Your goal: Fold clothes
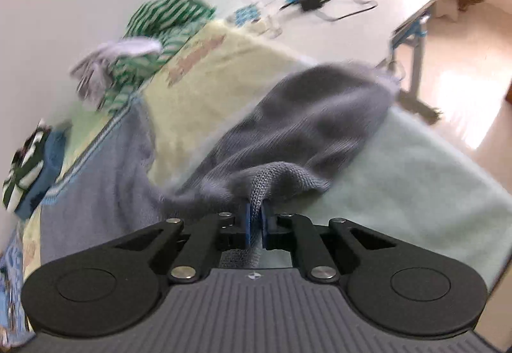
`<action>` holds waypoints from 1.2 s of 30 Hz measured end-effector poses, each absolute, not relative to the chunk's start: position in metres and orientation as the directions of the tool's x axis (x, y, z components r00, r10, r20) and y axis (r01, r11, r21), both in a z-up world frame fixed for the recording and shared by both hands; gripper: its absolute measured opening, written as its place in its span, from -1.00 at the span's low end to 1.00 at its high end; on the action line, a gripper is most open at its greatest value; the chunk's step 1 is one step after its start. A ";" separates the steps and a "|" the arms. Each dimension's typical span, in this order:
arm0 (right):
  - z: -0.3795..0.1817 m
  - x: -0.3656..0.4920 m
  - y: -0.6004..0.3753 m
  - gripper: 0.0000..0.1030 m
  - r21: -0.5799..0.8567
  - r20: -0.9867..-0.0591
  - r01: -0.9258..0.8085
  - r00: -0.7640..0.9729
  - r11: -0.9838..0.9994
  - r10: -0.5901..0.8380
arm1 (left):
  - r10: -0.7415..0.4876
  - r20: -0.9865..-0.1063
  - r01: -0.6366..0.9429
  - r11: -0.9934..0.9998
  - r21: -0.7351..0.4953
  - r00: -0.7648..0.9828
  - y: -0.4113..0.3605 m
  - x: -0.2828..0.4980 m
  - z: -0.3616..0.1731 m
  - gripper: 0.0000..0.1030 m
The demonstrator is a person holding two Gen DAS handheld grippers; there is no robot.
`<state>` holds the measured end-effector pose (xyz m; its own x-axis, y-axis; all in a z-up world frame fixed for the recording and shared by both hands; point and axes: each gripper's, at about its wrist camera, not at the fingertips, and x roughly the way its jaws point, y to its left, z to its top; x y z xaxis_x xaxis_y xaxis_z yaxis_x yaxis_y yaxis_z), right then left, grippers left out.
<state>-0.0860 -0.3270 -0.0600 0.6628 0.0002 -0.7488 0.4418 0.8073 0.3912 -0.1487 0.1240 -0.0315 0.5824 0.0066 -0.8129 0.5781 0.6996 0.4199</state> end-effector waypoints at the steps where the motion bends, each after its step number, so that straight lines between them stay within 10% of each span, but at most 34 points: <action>1: -0.058 -0.087 -0.330 -0.90 0.376 -0.754 0.447 0.656 0.812 -0.012 | 0.002 -0.815 0.581 0.699 0.416 0.580 0.125 -0.149 -0.031 -0.66; 7: -0.071 -0.080 -0.331 -0.83 0.265 -0.802 0.453 0.594 0.851 -0.067 | -0.014 -0.822 0.623 0.660 0.420 0.570 0.127 -0.151 -0.031 -0.63; 20: -0.038 -0.077 -0.278 -0.12 0.124 -0.769 0.412 0.615 0.903 -0.175 | -0.155 -0.762 0.648 0.645 0.404 0.629 0.133 -0.124 0.002 0.37; 25: -0.061 -0.073 -0.285 -0.19 0.210 -0.809 0.474 0.576 0.855 -0.120 | -0.129 -0.814 0.652 0.674 0.347 0.567 0.151 -0.091 -0.023 0.49; 31: -0.071 -0.075 -0.289 -0.98 0.182 -0.799 0.535 0.569 0.825 -0.193 | -0.256 -0.833 0.669 0.724 0.171 0.490 0.168 -0.091 -0.023 -0.39; 36: -0.045 -0.064 -0.287 -0.59 0.140 -0.801 0.577 0.543 0.805 -0.250 | -0.261 -0.836 0.653 0.743 0.144 0.482 0.173 -0.099 -0.018 -0.46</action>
